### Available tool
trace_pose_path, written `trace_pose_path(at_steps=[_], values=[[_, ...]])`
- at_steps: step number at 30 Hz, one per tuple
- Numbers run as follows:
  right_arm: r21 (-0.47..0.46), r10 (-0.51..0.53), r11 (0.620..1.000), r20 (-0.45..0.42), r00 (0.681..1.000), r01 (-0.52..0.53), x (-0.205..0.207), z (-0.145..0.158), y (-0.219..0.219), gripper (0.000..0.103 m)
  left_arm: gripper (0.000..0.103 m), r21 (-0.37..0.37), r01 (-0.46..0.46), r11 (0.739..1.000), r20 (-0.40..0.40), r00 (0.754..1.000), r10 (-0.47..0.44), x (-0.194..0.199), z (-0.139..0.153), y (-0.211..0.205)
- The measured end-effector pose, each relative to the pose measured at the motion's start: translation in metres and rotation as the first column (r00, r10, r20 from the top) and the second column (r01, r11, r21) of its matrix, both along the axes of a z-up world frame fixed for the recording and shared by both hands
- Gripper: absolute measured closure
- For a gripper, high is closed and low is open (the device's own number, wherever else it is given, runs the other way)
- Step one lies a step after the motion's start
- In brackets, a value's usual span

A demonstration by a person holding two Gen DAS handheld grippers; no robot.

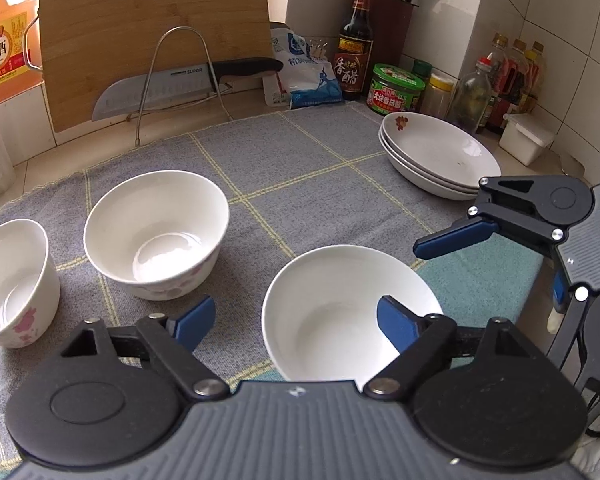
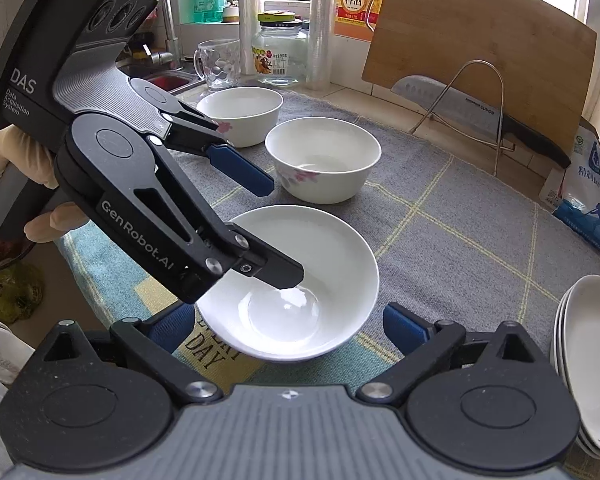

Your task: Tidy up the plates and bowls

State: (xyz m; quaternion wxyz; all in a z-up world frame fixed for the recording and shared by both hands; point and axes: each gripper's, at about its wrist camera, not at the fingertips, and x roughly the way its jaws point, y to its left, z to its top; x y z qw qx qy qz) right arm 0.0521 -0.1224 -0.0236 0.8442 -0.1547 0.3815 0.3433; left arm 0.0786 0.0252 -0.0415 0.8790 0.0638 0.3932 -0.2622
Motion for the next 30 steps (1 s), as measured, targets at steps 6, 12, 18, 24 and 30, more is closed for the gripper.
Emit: trace_pose_path(at_steps=[6,12,18,24,30], values=[[0.003,-0.008,1.0,0.024,1.0,0.007,0.006,0.009,-0.002,0.0,0.009,0.037,-0.074,0.997,0.104,0.992,0.069,-0.007,0.012,0.011],[0.023,-0.024,0.999,0.034,0.999,0.023,0.016,0.014,-0.001,0.0,0.008,0.071,-0.164,0.984,0.161,0.975,0.151,-0.006,0.013,0.024],[0.029,-0.037,0.999,0.039,0.999,0.036,0.032,0.019,0.003,0.0,0.008,0.099,-0.224,0.97,0.167,0.964,0.205,0.0,0.002,0.038],[0.03,-0.07,0.997,0.022,0.997,0.069,0.053,0.019,0.008,0.0,0.008,0.109,-0.251,0.962,0.168,0.958,0.231,0.012,-0.009,0.048],[0.026,-0.076,0.997,0.003,0.997,0.076,0.076,0.019,0.018,0.0,0.008,0.105,-0.245,0.964,0.163,0.96,0.227,0.025,-0.019,0.053]])
